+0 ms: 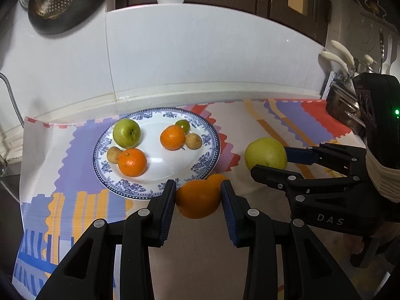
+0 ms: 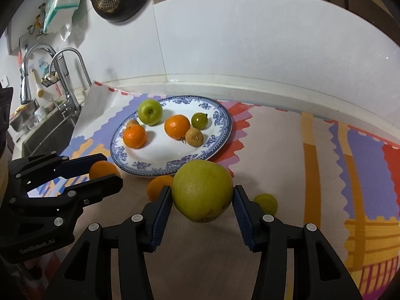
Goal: Organize fruits
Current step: 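Carry the orange and grapefruit onto the plate and open both grippers, then lift both grippers away from the plate back over the fruits, then grasp an orange with the left gripper while the right gripper grasps a green lime, then carry the orange and lime onto the plate and open both grippers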
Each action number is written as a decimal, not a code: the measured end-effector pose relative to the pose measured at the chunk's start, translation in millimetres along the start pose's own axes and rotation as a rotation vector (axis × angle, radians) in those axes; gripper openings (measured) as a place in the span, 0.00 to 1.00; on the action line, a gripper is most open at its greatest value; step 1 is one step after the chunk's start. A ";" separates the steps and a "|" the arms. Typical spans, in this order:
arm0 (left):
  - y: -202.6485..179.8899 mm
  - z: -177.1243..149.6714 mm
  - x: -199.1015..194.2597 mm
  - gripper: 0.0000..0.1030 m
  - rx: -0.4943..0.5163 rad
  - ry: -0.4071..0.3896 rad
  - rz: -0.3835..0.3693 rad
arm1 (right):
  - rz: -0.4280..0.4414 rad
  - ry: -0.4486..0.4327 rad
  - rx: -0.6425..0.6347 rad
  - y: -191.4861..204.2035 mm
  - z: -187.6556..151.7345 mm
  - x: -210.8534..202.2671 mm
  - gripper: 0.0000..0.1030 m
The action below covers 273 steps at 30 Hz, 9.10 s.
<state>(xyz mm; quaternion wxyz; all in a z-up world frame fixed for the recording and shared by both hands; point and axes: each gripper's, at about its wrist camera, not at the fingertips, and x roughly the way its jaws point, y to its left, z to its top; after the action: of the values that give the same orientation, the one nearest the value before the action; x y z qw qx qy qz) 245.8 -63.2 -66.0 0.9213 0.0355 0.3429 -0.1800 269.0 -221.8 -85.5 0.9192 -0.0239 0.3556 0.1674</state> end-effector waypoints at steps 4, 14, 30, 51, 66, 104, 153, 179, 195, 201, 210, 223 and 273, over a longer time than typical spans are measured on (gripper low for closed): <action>1.5 0.6 -14.6 0.35 -0.006 -0.028 0.003 | -0.011 -0.027 0.007 6.2 1.7 -14.9 0.49; 4.4 6.2 -50.4 0.35 0.007 -0.106 0.025 | -0.028 -0.081 0.028 21.3 8.6 -43.0 0.49; 21.1 26.1 -66.9 0.35 0.022 -0.174 0.067 | -0.023 -0.117 0.061 34.4 28.5 -52.2 0.49; 68.2 66.6 -19.6 0.35 0.018 -0.165 0.136 | -0.017 -0.095 0.067 43.2 88.0 -0.4 0.49; 94.1 92.3 54.8 0.35 0.034 -0.098 0.158 | -0.032 -0.008 0.060 17.6 120.5 69.3 0.49; 106.9 95.5 104.4 0.47 0.054 -0.008 0.135 | -0.060 0.065 -0.010 8.1 120.9 122.3 0.50; -5.7 38.1 -79.0 0.92 0.004 -0.151 0.162 | -0.239 -0.219 0.106 15.2 26.4 -111.5 0.83; -38.3 1.5 -26.7 0.90 0.038 -0.086 0.147 | -0.230 -0.117 0.066 -29.8 -18.1 -79.5 0.82; -31.4 -2.6 46.6 0.57 0.000 0.101 0.040 | -0.145 0.033 0.091 -56.2 -24.5 -7.7 0.69; -28.5 -1.1 64.7 0.46 -0.028 0.141 0.019 | -0.116 0.078 0.096 -59.0 -21.6 11.8 0.57; -30.7 3.2 77.9 0.37 0.009 0.142 0.040 | -0.089 0.119 0.109 -61.9 -21.2 31.9 0.42; -31.5 1.6 79.4 0.33 0.018 0.140 0.032 | -0.092 0.119 0.102 -61.0 -19.3 33.0 0.29; 40.9 27.4 41.0 0.33 -0.040 0.001 0.132 | 0.096 0.038 -0.045 19.9 46.0 47.9 0.29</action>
<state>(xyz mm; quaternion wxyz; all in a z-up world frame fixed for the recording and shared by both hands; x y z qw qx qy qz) 306.0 -42.9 -73.9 0.9316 0.0398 0.3435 -0.1118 325.3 -181.7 -81.4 0.9024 -0.0306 0.3700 0.2187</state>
